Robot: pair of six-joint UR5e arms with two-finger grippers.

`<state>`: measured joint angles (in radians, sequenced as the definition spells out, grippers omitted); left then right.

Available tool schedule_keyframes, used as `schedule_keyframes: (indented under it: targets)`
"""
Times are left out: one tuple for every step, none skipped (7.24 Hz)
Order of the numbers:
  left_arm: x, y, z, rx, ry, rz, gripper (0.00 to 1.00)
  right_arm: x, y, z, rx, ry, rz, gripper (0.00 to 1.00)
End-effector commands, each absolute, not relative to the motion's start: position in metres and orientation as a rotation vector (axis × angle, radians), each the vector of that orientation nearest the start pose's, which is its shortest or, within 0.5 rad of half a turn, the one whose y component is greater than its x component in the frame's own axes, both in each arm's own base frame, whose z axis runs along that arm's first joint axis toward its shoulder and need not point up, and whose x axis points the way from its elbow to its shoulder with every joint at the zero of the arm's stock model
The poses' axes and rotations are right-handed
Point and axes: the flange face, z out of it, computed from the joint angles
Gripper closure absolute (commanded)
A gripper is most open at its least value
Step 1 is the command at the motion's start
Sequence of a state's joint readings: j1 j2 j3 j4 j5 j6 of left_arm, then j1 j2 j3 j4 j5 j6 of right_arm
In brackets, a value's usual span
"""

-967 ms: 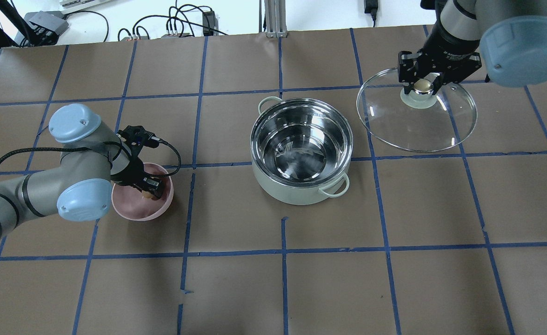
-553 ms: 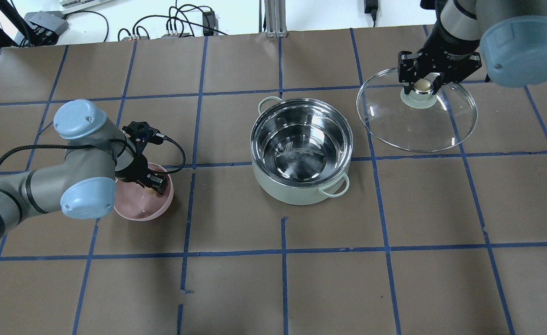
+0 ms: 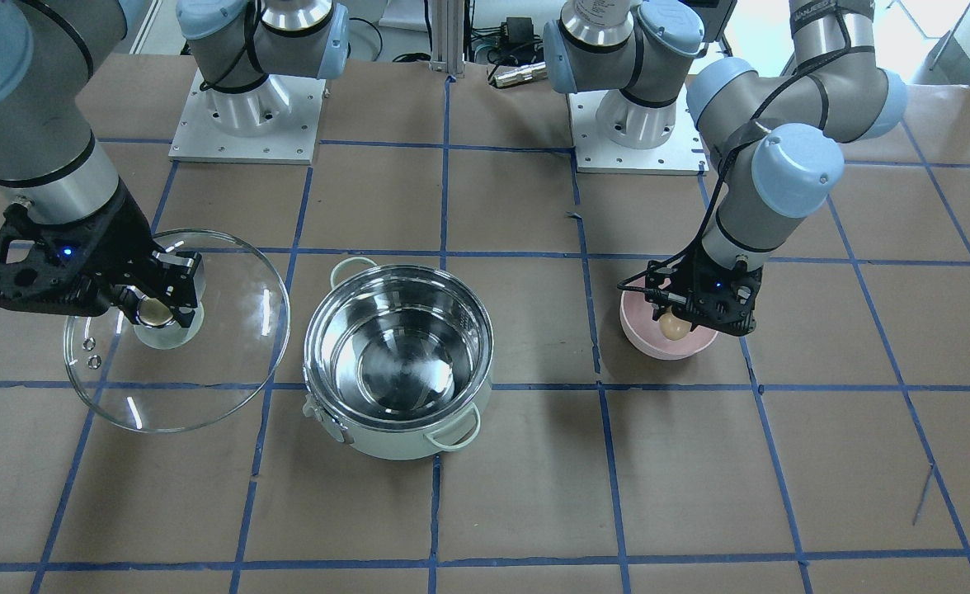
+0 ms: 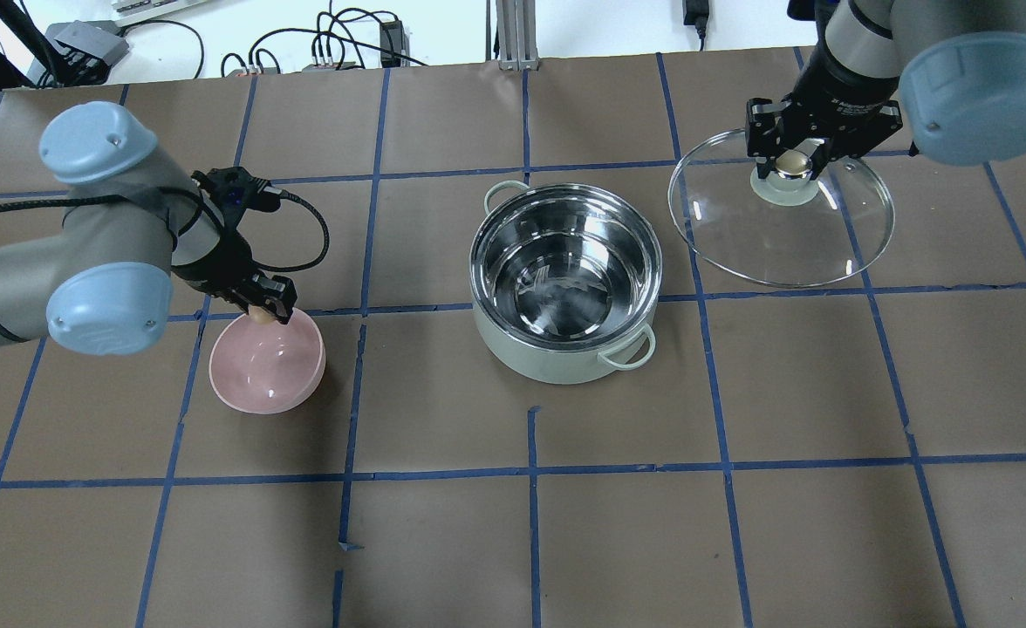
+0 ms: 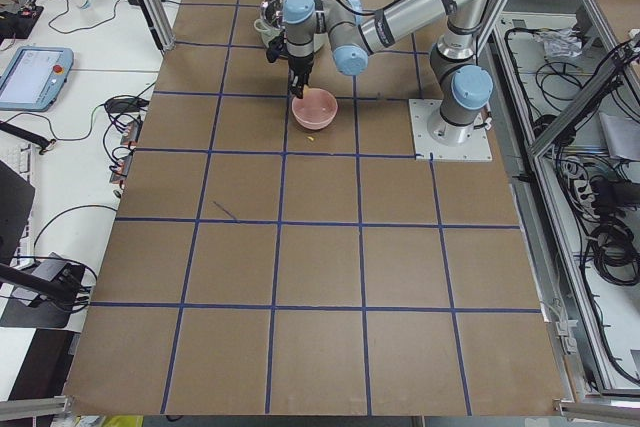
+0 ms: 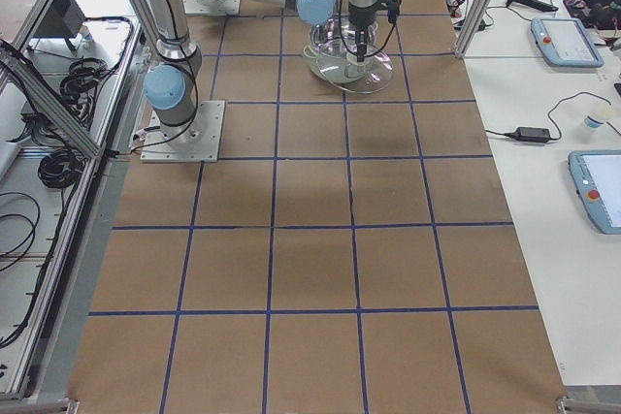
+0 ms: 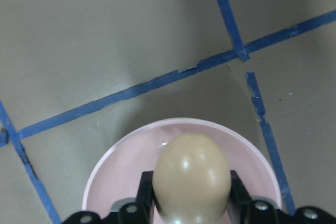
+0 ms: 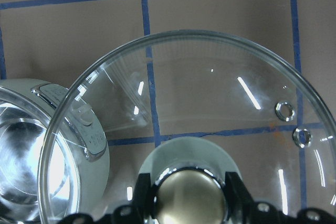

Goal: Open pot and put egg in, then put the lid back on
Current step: 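Lift the egg out of the bowl with the left gripper toward the pot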

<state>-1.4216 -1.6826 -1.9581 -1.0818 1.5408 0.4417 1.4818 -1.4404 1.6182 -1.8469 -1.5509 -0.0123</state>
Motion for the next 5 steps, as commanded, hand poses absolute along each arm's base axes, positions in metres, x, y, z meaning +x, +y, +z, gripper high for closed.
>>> schedule_keyframes:
  targets:
    - [-0.144,-0.515,0.338,0.375,3.161,-0.097,0.84,0.086,-0.56,0.424,0.118,3.121,-0.152,0.63]
    - [-0.19,-0.521,0.357,0.21,3.207,-0.163,0.84,0.085,-0.561,0.424,0.121,3.121,-0.152,0.63]
    - [-0.224,-0.522,0.371,0.148,3.259,-0.199,0.84,0.085,-0.56,0.424,0.118,3.121,-0.15,0.63]
    - [-0.253,-0.522,0.372,0.047,3.272,-0.2,0.84,0.085,-0.56,0.424,0.118,3.121,-0.15,0.63]
    - [-0.285,-0.531,0.364,0.004,3.277,-0.205,0.82,0.085,-0.56,0.424,0.118,3.121,-0.15,0.63]
